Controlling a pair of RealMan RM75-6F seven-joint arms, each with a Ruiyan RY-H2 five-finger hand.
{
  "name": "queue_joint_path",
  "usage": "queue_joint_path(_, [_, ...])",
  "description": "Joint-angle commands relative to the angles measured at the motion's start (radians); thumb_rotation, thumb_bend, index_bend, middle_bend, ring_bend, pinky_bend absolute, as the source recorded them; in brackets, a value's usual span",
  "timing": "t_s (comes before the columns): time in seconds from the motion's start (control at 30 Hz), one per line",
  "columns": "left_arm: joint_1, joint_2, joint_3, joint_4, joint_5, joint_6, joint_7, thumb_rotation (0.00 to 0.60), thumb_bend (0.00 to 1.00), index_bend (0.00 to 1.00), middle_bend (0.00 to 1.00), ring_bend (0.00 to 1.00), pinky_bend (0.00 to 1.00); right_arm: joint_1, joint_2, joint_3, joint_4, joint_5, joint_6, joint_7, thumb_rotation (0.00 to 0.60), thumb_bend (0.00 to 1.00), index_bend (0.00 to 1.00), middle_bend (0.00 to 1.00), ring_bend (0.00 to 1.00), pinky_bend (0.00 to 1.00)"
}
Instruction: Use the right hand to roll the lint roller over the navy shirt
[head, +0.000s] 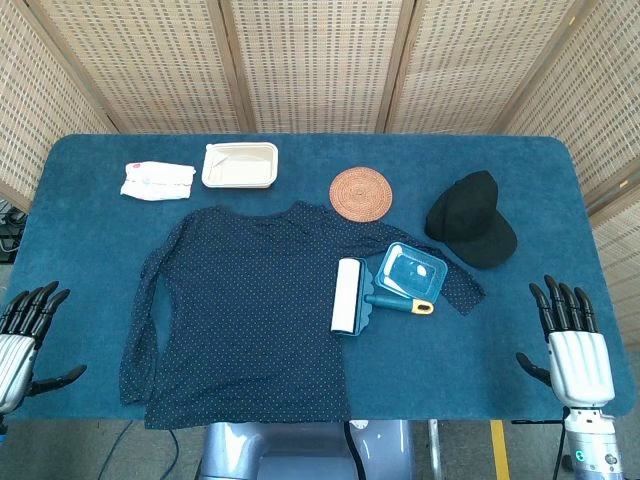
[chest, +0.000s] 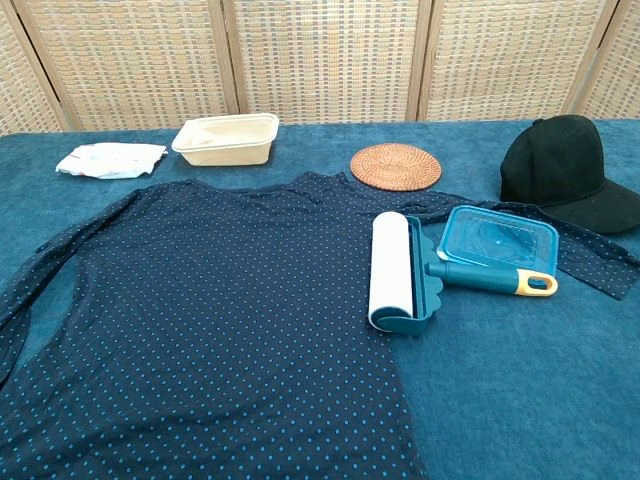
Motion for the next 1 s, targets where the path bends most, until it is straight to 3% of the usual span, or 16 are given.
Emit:
queue_joint_path(0.03, [0.0,-0.001,0.0,0.0,-0.001,-0.002,0.003,0.6,0.0,0.0,0.0,0.0,0.0,0.0,0.002,-0.001,-0.002,0.0,-0.002,0.001,0.6,0.0,0.0,0.0,0.0,0.0])
queue_joint_path(0.33, [-0.009,0.002,-0.009,-0.007,-0.019,-0.015,0.0,0.6,0.0,0.0,0.0,0.0,0.0,0.049,-0.007,0.01,-0.011,0.009,-0.078,-0.031,0.6,0.0,0.0,0.01,0.01,0.0])
queue_joint_path(0.4, [-0.017,-0.002,-0.014,-0.008,-0.034,-0.032,0.007,0.6,0.0,0.0,0.0,0.0,0.0,0.111,-0.014,0.055,-0.022,0.033,-0.142,-0.081,0.6,0.0,0.0,0.15,0.19,0.07])
queue_joint_path(0.43, [-0.02,-0.003,-0.015,-0.009,-0.039,-0.04,0.011,0.6,0.0,0.0,0.0,0.0,0.0,0.137,-0.016,0.071,-0.029,0.049,-0.177,-0.096,0.6,0.0,0.0,0.32,0.4,0.22])
queue_joint_path(0.47, [-0.025,-0.005,-0.017,-0.01,-0.047,-0.05,0.015,0.6,0.0,0.0,0.0,0.0,0.0,0.168,-0.017,0.086,-0.039,0.073,-0.223,-0.115,0.6,0.0,0.0,0.51,0.62,0.46])
queue_joint_path(0.53, [-0.032,-0.007,-0.025,-0.015,-0.066,-0.065,0.027,0.6,0.0,0.0,0.0,0.0,0.0,0.238,-0.017,0.121,-0.068,0.164,-0.339,-0.171,0.6,0.0,0.0,0.72,0.83,0.84])
queue_joint_path(0.57, [-0.035,-0.008,-0.027,-0.017,-0.073,-0.069,0.03,0.6,0.0,0.0,0.0,0.0,0.0,0.266,-0.02,0.135,-0.079,0.209,-0.383,-0.199,0.6,0.0,0.0,0.79,0.89,0.95])
queue_joint_path(0.67, [-0.04,-0.01,-0.032,-0.019,-0.091,-0.083,0.039,0.6,0.0,0.0,0.0,0.0,0.0,0.344,-0.044,0.167,-0.105,0.361,-0.491,-0.286,0.6,0.0,0.0,0.89,0.99,1.0])
queue_joint_path(0.73, [-0.046,-0.013,-0.037,-0.017,-0.109,-0.096,0.044,0.6,0.0,0.0,0.0,0.0,0.0,0.403,-0.078,0.19,-0.115,0.491,-0.542,-0.352,0.6,0.0,0.0,0.92,1.0,1.0])
queue_joint_path(0.9, [-0.056,-0.017,-0.044,-0.011,-0.135,-0.119,0.051,0.6,0.0,0.0,0.0,0.0,0.0,0.5,-0.168,0.202,-0.098,0.691,-0.521,-0.496,0.6,0.0,0.03,0.97,1.0,1.0])
queue_joint_path(1.0, [-0.061,-0.022,-0.046,-0.006,-0.146,-0.13,0.056,0.6,0.0,0.0,0.0,0.0,0.0,0.555,-0.23,0.207,-0.075,0.807,-0.496,-0.556,0.6,0.0,0.14,0.99,1.0,1.0])
